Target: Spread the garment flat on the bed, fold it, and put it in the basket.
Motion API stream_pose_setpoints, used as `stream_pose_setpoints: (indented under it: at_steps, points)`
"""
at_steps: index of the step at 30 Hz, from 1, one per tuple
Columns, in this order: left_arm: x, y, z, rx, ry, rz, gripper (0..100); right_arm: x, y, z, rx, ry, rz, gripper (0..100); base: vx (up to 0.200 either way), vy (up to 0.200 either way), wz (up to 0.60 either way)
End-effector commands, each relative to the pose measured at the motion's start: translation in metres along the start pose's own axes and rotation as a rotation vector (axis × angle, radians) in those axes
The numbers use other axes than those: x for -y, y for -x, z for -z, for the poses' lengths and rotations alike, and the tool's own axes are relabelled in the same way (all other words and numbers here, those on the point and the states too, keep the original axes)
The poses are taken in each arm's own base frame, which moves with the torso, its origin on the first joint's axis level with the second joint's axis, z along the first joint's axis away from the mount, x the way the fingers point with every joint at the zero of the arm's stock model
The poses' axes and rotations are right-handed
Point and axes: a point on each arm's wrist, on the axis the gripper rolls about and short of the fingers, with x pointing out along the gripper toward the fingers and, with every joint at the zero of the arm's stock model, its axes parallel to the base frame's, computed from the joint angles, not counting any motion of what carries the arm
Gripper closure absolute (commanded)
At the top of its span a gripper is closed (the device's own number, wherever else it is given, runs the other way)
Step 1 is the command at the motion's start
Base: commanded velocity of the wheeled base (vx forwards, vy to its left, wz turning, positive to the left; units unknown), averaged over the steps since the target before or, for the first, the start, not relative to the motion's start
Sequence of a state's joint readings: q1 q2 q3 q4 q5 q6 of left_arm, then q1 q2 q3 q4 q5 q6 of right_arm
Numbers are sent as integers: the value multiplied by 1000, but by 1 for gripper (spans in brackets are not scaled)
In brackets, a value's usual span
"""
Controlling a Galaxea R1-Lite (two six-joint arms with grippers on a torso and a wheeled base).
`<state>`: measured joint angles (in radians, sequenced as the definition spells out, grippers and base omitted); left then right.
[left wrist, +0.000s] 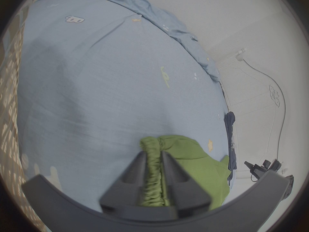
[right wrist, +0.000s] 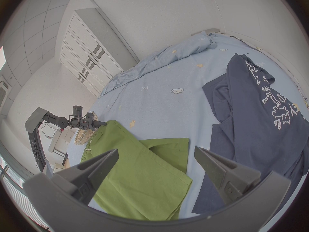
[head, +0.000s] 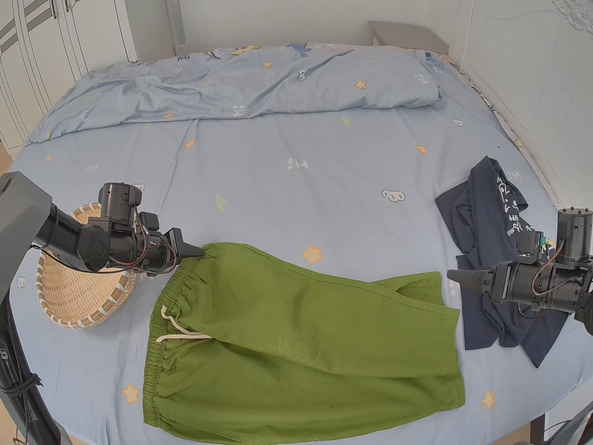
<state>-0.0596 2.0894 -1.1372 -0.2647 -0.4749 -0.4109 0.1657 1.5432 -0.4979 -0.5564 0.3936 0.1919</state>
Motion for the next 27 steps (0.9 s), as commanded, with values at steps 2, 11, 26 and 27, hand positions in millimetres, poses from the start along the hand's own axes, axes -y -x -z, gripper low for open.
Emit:
stream_pose_setpoints:
  at_steps: [2, 11, 26, 27]
  points:
    - [-1, 0, 0, 1, 1, 0, 100, 1, 0, 0, 1, -2, 3, 0, 0, 0, 0]
    - [5, 13, -2, 23, -6, -3, 100, 10, 3, 14, -43, -50, 41, 0, 0, 0, 0]
    - [9, 28, -7, 57, -19, -1, 100, 32, -20, 43, -193, -124, 83, 0, 0, 0, 0]
    - [9, 28, -6, 56, -18, -2, 100, 32, -20, 44, -194, -126, 83, 0, 0, 0, 0]
